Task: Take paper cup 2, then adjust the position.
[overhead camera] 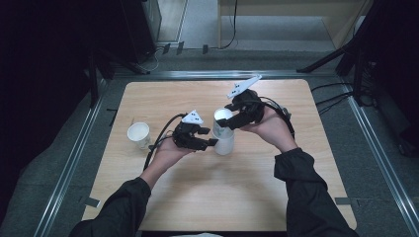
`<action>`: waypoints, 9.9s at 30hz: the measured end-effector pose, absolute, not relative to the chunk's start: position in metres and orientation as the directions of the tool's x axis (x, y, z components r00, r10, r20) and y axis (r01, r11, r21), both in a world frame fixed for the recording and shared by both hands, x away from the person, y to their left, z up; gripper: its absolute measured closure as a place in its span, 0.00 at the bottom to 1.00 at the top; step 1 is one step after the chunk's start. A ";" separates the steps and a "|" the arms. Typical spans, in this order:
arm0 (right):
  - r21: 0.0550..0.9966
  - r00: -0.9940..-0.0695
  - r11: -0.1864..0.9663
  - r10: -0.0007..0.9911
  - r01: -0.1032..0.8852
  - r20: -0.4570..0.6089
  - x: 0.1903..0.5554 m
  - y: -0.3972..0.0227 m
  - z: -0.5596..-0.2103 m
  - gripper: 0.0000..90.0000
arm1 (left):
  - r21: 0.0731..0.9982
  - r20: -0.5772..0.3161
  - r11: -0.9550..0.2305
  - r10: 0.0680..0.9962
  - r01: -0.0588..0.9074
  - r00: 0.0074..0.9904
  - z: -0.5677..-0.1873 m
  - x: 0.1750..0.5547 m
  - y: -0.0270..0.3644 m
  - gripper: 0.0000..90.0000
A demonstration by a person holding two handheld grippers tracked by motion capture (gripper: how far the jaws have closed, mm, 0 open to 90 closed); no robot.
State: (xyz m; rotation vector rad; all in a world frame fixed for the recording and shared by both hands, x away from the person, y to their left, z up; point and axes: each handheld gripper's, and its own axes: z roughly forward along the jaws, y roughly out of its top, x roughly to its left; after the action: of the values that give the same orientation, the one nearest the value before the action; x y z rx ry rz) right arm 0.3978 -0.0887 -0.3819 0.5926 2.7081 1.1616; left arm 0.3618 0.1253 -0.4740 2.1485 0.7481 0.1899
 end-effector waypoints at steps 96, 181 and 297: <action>0.724 -0.903 0.613 0.429 0.318 0.034 0.396 -0.091 -0.374 0.42 | 0.651 -0.306 -0.409 0.629 0.640 0.714 -0.474 0.379 0.125 0.42; 0.792 -0.930 0.525 0.339 0.312 0.142 0.306 -0.139 -0.407 0.42 | 0.790 -0.241 -0.484 0.319 0.376 0.917 -0.456 0.305 0.156 0.17; 0.735 -0.985 0.656 0.095 0.171 0.145 0.298 -0.064 -0.473 0.30 | 0.412 -0.049 -0.902 0.115 0.125 0.992 -0.462 0.290 0.119 0.33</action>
State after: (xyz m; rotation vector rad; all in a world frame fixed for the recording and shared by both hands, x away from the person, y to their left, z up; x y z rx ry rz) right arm 0.2983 -0.0637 -0.4735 0.2370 2.9434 1.3224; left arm 0.2895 0.1187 -0.4624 2.7085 0.1705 -0.0328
